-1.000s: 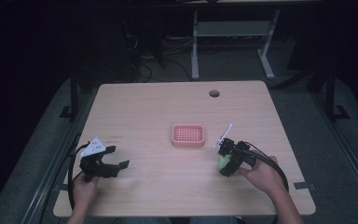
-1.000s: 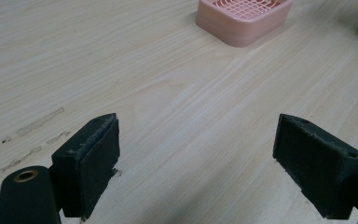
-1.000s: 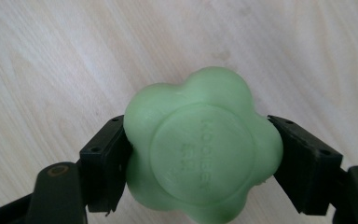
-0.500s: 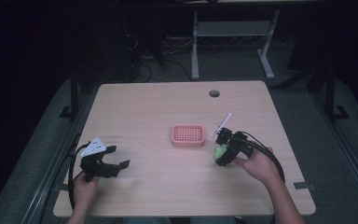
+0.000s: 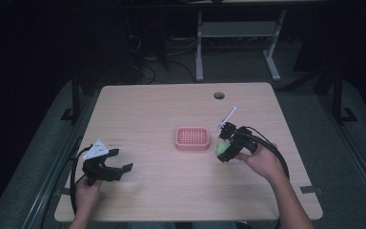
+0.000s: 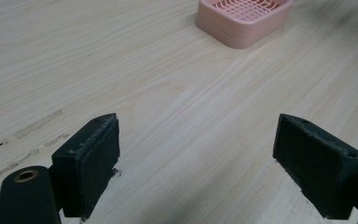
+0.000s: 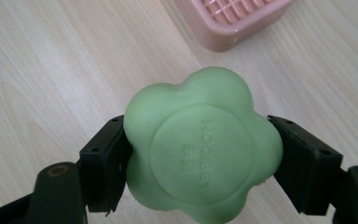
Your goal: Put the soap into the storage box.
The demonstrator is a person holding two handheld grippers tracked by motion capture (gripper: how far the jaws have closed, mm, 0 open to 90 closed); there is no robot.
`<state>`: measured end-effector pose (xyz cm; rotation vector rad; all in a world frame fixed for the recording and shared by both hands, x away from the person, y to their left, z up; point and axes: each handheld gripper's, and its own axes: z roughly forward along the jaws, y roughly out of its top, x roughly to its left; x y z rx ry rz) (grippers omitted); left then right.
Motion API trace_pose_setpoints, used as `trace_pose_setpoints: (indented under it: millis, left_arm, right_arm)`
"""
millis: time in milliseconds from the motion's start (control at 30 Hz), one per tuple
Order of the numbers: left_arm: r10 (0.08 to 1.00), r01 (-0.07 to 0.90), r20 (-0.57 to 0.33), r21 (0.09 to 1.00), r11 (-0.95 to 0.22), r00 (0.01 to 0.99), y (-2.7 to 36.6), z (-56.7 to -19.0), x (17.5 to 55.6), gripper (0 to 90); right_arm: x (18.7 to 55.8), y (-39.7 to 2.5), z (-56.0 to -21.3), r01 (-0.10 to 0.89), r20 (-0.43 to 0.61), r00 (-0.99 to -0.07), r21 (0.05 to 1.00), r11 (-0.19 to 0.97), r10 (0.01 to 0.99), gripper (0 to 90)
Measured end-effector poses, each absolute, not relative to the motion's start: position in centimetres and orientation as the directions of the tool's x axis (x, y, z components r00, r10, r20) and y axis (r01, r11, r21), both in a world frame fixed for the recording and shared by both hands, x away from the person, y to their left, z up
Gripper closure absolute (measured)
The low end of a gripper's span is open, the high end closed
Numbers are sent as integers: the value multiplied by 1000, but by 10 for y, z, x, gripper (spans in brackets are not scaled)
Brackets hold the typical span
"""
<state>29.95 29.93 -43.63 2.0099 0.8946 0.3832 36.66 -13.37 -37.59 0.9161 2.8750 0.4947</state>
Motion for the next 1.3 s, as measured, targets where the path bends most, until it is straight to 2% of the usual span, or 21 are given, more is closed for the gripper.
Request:
trace_pose_setpoints:
  millis: [467, 1300]
  left_arm:
    - [718, 444, -61, 821, -359, 694, 299, -436, 300, 143]
    - [709, 439, -62, 822, -363, 703, 296, -436, 301, 144]
  right_arm:
    - [388, -113, -360, 522, -1, -833, 328, 787, 553, 258]
    - [436, -61, -369, 520, 30, -845, 278, 808, 534, 258]
